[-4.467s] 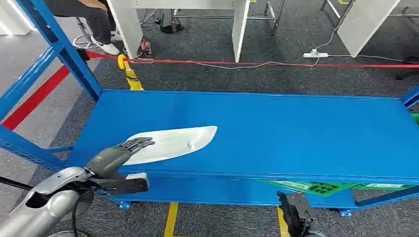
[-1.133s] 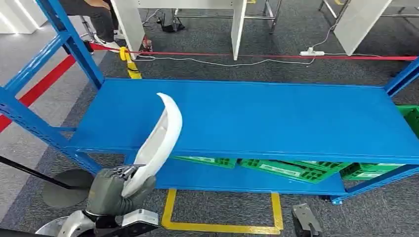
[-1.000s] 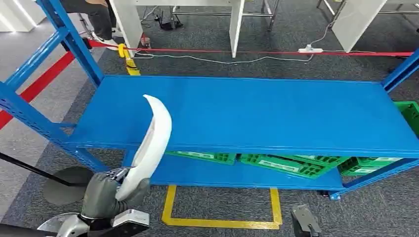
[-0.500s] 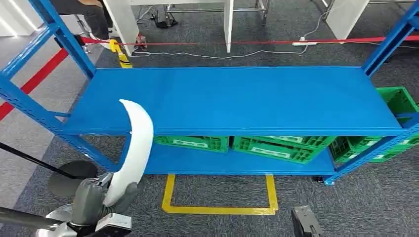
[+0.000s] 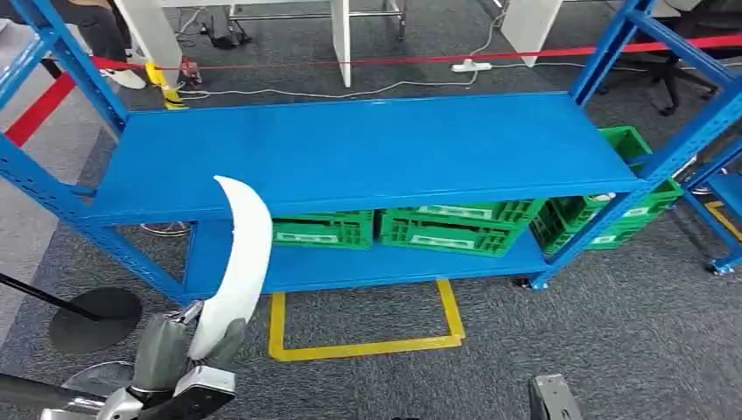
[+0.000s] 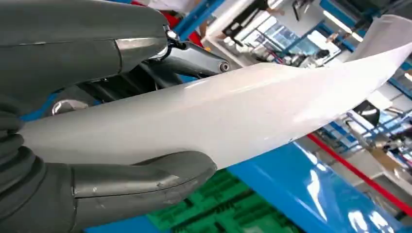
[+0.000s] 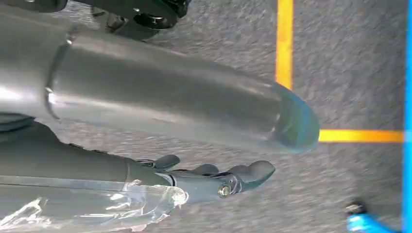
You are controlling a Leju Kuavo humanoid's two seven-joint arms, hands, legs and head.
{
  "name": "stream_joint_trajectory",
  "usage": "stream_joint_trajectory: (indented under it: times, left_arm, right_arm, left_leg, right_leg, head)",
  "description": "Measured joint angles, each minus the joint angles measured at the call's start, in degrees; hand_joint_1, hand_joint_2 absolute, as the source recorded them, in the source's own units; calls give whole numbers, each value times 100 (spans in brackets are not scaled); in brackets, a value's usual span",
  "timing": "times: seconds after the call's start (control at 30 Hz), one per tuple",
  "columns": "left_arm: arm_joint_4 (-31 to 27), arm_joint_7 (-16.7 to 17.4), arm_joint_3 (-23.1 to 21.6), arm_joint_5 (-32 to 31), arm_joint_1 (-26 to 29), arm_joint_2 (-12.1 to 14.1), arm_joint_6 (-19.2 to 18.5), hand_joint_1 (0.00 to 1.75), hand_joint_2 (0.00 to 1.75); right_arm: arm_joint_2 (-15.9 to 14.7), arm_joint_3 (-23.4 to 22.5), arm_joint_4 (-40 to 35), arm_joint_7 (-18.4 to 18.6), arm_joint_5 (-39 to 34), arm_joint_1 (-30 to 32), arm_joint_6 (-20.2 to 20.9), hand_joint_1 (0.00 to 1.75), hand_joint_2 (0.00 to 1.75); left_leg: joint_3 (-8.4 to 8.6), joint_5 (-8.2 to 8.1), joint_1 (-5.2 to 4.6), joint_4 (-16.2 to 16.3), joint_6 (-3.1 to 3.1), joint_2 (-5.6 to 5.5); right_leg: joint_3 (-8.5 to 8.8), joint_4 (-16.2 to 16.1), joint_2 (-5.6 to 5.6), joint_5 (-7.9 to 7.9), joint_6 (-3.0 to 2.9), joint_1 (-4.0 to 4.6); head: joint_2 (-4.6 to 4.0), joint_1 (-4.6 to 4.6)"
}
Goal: Take the parts from the cabinet and place them on the table.
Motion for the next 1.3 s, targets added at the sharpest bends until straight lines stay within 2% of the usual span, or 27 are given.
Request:
stream_joint_trajectory:
  times: [0.07, 0.1, 0.13, 0.23, 0.27, 0.33, 0.4, 0.43, 0.47, 0.5, 0.57, 0.6, 0.63, 0.67, 0.77, 0.8, 0.83, 0.9, 0.93, 0.97, 1.0, 1.07, 1.1, 1.13, 1.17, 1.27, 1.3]
  left_arm:
    - [39, 0, 17, 4, -15, -20, 0, 175, 175]
    - [48, 0, 39, 18, -18, -26, 0, 175, 175]
    - [52, 0, 68, 35, -21, -42, 2, 175, 175]
    - [81, -9, 94, 98, -52, -59, -2, 175, 175]
    - [89, -9, 104, 122, -52, -59, -2, 175, 175]
    - [92, -13, 133, 138, -37, -59, -4, 175, 175]
    - [107, -15, 164, 159, -37, -59, -4, 175, 175]
    - [118, -15, 188, 179, -36, -59, -4, 175, 175]
    - [133, -15, 208, 195, -36, -59, -7, 175, 175]
    - [144, -15, 225, 214, -39, -59, -15, 175, 175]
    - [162, -15, 247, 258, -43, -59, -48, 175, 175]
    - [168, -22, 256, 271, -50, -61, -61, 175, 175]
    - [170, -30, 260, 284, -55, -65, -68, 175, 175]
    - [177, -39, 271, 306, -63, -74, -70, 175, 175]
    - [218, -42, 293, 323, -69, -92, -81, 175, 175]
    - [238, -44, 301, 337, -91, -101, -98, 175, 175]
    - [251, -57, 313, 367, -81, -114, -105, 175, 175]
    - [278, -87, 345, 380, -74, -120, -109, 175, 175]
    - [295, -96, 358, 391, -80, -120, -120, 175, 175]
    - [315, -101, 367, 393, -84, -127, -124, 175, 175]
    - [332, -103, 374, 396, -84, -133, -129, 175, 175]
    - [356, -103, 387, 413, -90, -140, -138, 175, 175]
    - [365, -103, 391, 413, -97, -142, -140, 175, 175]
    - [367, -105, 396, 413, -94, -149, -140, 175, 175]
    - [367, -107, 402, 413, -104, -151, -140, 175, 175]
    - [385, -114, 402, 413, -123, -160, -144, 175, 175]
    - [389, -114, 407, 413, -134, -155, -144, 175, 175]
  right_arm:
    - [-4, -26, 0, -4, 0, 1, 7, 0, 0]
    - [-2, -28, 0, -13, 4, -23, 11, 0, 0]
    - [-2, -31, 0, -26, 11, -49, 15, 0, 0]
    - [-2, -46, 2, -46, 31, -8, 15, 0, 0]
    - [0, -67, 6, -48, 31, 6, 15, 0, 0]
    - [-2, -90, 9, -59, 35, -18, 15, 0, 0]
    - [-4, -120, 9, -70, 35, -38, 13, 0, 0]
    - [-4, -129, 9, -72, 35, -28, 13, 0, 0]
    - [-4, -133, 9, -76, 35, -8, 13, 0, 0]
    - [-4, -140, 9, -79, 35, 4, 11, 0, 0]
    - [-4, -171, 9, -92, 35, 4, 7, 0, 0]
    - [-2, -177, 9, -98, 35, 1, 7, 0, 0]
    - [-2, -181, 9, -103, 42, -5, 0, 0, 0]
    - [-2, -186, 9, -109, 44, -4, -9, 0, 0]
    - [-15, -240, 9, -109, 46, 73, -15, 0, 0]
    - [-22, -260, 13, -114, 46, 96, -15, 0, 0]
    - [-11, -267, 15, -114, 55, 107, -20, 0, 0]
    - [-9, -269, 13, -118, 63, 71, -20, 0, 0]
    - [-9, -271, 15, -120, 65, 62, -22, 0, 0]
    - [-9, -275, 13, -120, 72, 65, -30, 0, 0]
    - [-9, -280, 15, -120, 72, 76, -31, 0, 0]
    - [-9, -286, 13, -120, 77, 83, -33, 0, 0]
    - [-9, -286, 13, -122, 77, 73, -33, 0, 0]
    - [-9, -286, 9, -125, 77, 45, -35, 0, 0]
    - [-9, -288, 7, -136, 77, 26, -35, 0, 0]
    - [-9, -304, 9, -133, 77, 69, -37, 0, 0]
    - [-9, -313, 9, -136, 77, 83, -37, 0, 0]
  left_leg:
    - [-128, 82, 10, 28, -56, 101]
    - [-172, 114, -24, 58, -103, 144]
    - [-196, 140, -34, 87, -126, 208]
    - [-200, 266, -21, 88, -174, 359]
    - [-233, 247, -18, 102, -206, 338]
    - [-387, -325, 14, 504, -292, -131]
    - [-646, -897, 15, 1389, -304, -245]
    - [-727, -1036, 13, 1760, -291, -263]
    - [-696, -1010, 12, 1868, -267, -275]
    - [-547, -859, 6, 1741, -235, -282]
    - [46, -460, -7, 890, -142, -379]
    - [381, -387, -9, 401, -93, -595]
    - [612, -482, -4, 11, -58, -741]
    - [630, -493, 7, -67, -99, -723]
    - [496, -358, 1, -65, -54, -546]
    - [456, -306, 23, -71, -18, -456]
    - [398, -255, 20, -71, 35, -404]
    - [274, -152, 2, -64, 44, -248]
    - [203, -98, -1, -55, 44, -175]
    - [123, -44, -1, -45, 40, -88]
    - [48, 1, -1, -35, 34, -17]
    - [-97, 87, -1, 4, 0, 119]
    - [-140, 125, -2, 19, -23, 165]
    - [-169, 162, -32, 27, -59, 218]
    - [-180, 207, -36, 39, -89, 277]
    - [-176, 334, -14, 24, -164, 429]
    - [-204, 240, 7, 56, -227, 271]
  right_leg:
    - [670, -835, -146, 287, 34, -8]
    - [1036, -1381, -386, 68, 76, 7]
    - [1272, -1754, -393, -47, 16, 68]
    - [1063, -1698, -269, 10, -152, 70]
    - [1026, -1710, -229, 66, -241, 46]
    - [925, -1708, -129, 208, -333, 26]
    - [750, -1705, 3, 345, -361, 30]
    - [660, -1702, 69, 409, -359, 39]
    - [578, -1701, 136, 469, -354, 49]
    - [503, -1700, 198, 531, -346, 56]
    - [369, -1699, 353, 658, -328, 62]
    - [325, -1699, 415, 712, -314, 52]
    - [262, -1686, 469, 761, -280, 93]
    - [236, -1703, 522, 837, -261, 69]
    - [159, -1784, 705, 1042, -133, 70]
    - [112, -1723, 443, 884, -118, 82]
    - [-15, -1481, 190, 533, -99, 82]
    - [-216, -574, 18, -154, -46, 56]
    - [-288, -143, -1, -335, -24, 46]
    - [-276, 135, -2, -328, -6, 39]
    - [-152, 135, -2, -163, 6, 38]
    - [444, -518, -69, 264, 9, 37]
    - [864, -1061, -211, 292, 7, 38]
    - [1234, -1639, -412, 3, 14, 78]
    - [1392, -1931, -384, -54, -76, 117]
    - [1169, -1851, -234, 67, -212, 131]
    - [1125, -1867, -196, 130, -278, 93]
  head:
    - [0, -2]
    - [0, 2]
    - [0, 17]
    - [0, -11]
    - [0, -10]
    - [0, -24]
    - [0, -37]
    - [0, -35]
    - [2, -31]
    - [0, -35]
    - [0, -35]
    - [0, -35]
    - [0, -31]
    - [0, -26]
    - [0, -19]
    - [0, -41]
    - [0, 27]
    - [0, 35]
    - [0, 35]
    - [0, 35]
    - [0, 35]
    - [0, 33]
    - [0, 35]
    - [0, 39]
    - [0, 28]
    - [0, 37]
    - [2, 35]
